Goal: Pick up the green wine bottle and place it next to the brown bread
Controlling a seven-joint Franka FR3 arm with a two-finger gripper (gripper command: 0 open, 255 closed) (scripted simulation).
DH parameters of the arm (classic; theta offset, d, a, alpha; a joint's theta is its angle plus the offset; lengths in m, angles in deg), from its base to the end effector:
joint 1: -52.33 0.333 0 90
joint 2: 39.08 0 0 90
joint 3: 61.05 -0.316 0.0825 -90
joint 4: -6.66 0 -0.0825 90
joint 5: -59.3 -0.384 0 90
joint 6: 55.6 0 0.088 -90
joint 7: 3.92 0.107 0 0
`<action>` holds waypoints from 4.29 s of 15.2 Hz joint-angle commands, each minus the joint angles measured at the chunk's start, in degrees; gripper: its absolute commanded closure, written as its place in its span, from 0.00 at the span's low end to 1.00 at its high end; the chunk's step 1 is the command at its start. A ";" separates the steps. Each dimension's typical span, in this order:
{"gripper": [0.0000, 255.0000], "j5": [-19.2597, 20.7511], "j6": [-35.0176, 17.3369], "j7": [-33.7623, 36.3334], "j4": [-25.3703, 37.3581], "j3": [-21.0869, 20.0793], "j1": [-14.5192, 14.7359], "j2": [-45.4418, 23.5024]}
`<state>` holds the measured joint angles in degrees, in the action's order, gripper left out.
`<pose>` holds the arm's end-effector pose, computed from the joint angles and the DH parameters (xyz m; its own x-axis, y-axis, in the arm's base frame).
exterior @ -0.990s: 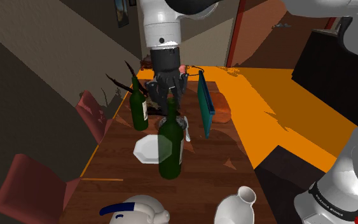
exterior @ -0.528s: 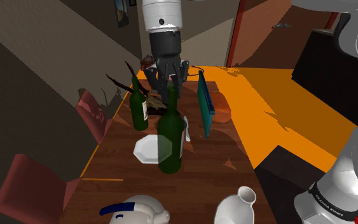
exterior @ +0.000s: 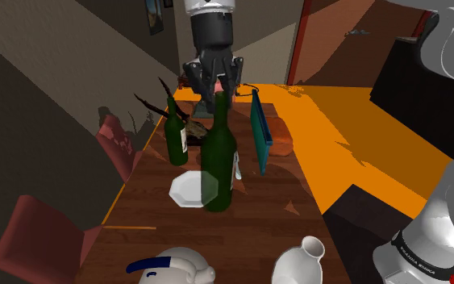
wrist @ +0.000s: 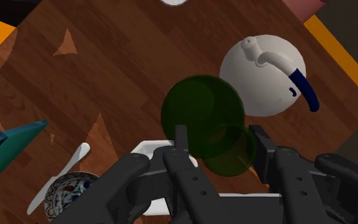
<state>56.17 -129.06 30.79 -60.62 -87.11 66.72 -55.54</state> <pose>0.4828 0.3588 0.6311 0.9688 0.1092 -0.2226 0.0976 -0.9933 -0.0623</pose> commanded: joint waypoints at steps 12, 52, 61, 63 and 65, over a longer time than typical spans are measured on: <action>1.00 -2.66 -0.60 -19.20 -15.08 7.27 -12.74 13.07; 1.00 2.82 -13.43 -48.31 -31.23 20.69 -27.33 14.73; 1.00 2.84 -20.31 -48.34 -37.88 20.69 -27.32 14.50; 1.00 2.85 -21.81 -48.34 -39.20 20.69 -27.32 14.31; 1.00 2.86 -22.57 -48.34 -39.85 20.69 -27.32 14.20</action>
<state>59.01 -151.12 -17.58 -100.31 -66.41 39.38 -41.05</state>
